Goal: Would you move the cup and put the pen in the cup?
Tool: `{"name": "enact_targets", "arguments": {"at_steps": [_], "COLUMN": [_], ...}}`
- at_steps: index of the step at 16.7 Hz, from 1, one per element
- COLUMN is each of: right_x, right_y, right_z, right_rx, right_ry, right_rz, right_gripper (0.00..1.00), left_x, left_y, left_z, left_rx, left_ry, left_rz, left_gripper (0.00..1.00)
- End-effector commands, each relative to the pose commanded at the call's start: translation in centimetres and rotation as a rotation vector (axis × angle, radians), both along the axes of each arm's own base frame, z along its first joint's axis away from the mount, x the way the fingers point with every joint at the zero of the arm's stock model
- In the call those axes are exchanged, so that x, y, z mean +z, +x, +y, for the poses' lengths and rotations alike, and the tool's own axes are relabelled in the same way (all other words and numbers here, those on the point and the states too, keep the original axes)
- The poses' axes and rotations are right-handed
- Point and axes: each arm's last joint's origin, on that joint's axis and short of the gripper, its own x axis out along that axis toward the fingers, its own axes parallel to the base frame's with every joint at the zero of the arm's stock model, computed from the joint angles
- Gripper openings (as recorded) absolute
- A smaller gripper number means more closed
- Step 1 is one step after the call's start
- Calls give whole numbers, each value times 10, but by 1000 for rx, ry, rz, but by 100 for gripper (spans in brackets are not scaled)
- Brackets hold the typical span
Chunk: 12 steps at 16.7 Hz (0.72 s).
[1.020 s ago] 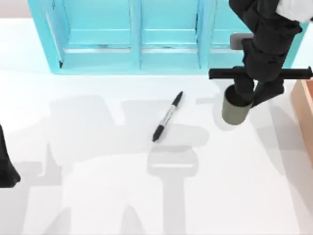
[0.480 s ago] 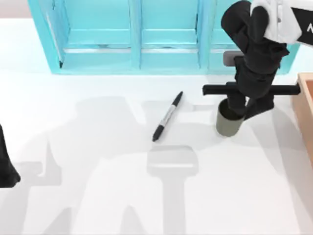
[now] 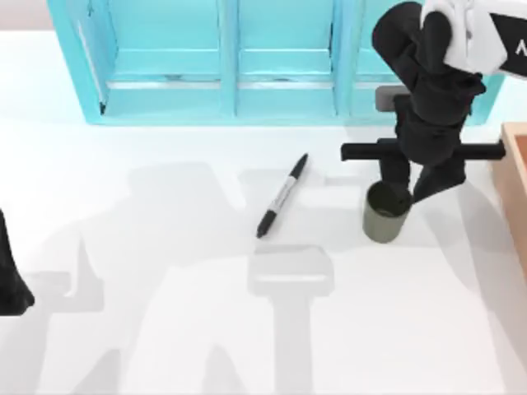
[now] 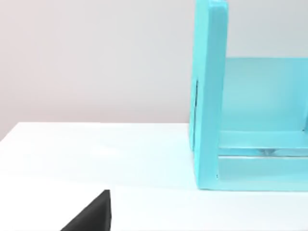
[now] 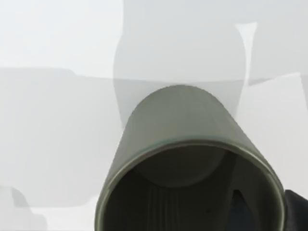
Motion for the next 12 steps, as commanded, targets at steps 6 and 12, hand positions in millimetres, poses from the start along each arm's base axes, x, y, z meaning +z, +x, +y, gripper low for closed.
{"name": "enact_targets", "arguments": {"at_steps": [6, 12], "right_x": [0, 0], "right_y": [0, 0], "right_z": [0, 0], "right_rx": [0, 0], "right_ry": [0, 0], "right_rz": [0, 0], "right_gripper": [90, 100], "left_x": [0, 0], "left_y": [0, 0], "left_z": [0, 0], "left_rx": [0, 0], "left_ry": [0, 0], "left_rz": [0, 0], "left_gripper": [100, 100]}}
